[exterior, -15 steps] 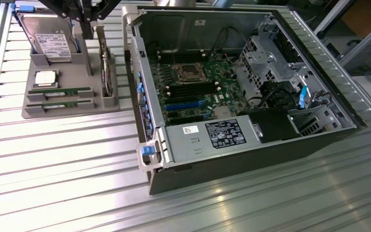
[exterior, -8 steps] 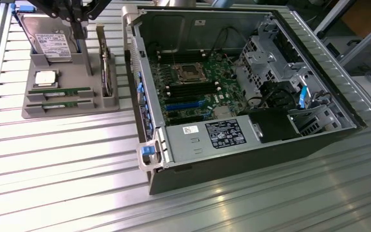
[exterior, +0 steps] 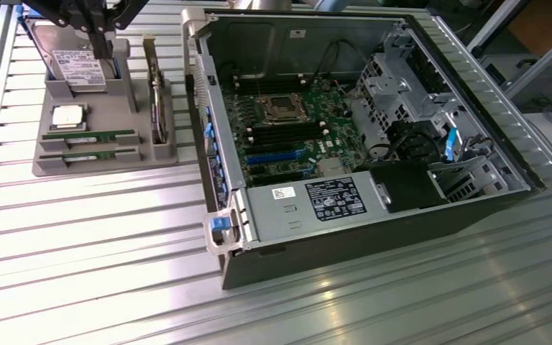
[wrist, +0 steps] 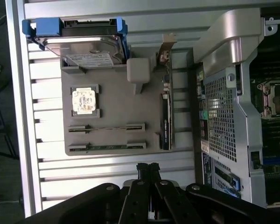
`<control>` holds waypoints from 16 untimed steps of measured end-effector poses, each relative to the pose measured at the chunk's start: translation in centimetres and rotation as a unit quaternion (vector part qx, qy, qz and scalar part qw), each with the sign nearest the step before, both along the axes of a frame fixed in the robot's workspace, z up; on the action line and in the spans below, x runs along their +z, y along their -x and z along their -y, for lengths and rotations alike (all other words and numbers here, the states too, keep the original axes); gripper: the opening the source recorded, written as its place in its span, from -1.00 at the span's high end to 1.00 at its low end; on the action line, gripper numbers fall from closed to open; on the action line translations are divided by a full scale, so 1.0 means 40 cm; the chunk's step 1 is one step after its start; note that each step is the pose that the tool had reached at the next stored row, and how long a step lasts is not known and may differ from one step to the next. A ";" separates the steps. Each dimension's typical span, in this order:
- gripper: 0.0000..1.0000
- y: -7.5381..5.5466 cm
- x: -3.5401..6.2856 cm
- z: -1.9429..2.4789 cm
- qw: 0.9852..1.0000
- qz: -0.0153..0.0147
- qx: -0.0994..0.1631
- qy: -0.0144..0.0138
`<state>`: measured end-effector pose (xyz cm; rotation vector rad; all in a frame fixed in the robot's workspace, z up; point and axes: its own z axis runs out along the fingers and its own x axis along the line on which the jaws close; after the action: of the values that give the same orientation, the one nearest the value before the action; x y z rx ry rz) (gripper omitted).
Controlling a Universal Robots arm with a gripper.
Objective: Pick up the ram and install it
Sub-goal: 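Reach for the ram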
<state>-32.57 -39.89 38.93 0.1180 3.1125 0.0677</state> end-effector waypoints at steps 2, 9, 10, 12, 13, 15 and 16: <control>0.73 0.010 0.000 0.000 1.000 0.000 0.000 0.000; 0.73 0.032 0.000 0.000 1.000 0.000 0.000 0.000; 0.73 0.035 0.000 0.000 1.000 0.000 0.000 0.000; 0.73 0.041 0.000 0.000 1.000 0.000 0.000 0.000; 0.73 0.044 0.000 0.000 1.000 0.000 0.000 0.000; 0.73 0.048 0.000 0.000 1.000 0.000 0.000 0.000; 0.73 0.050 -0.001 0.000 1.000 0.000 0.000 0.000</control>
<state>-34.58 -39.90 38.91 0.1179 3.1125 0.0676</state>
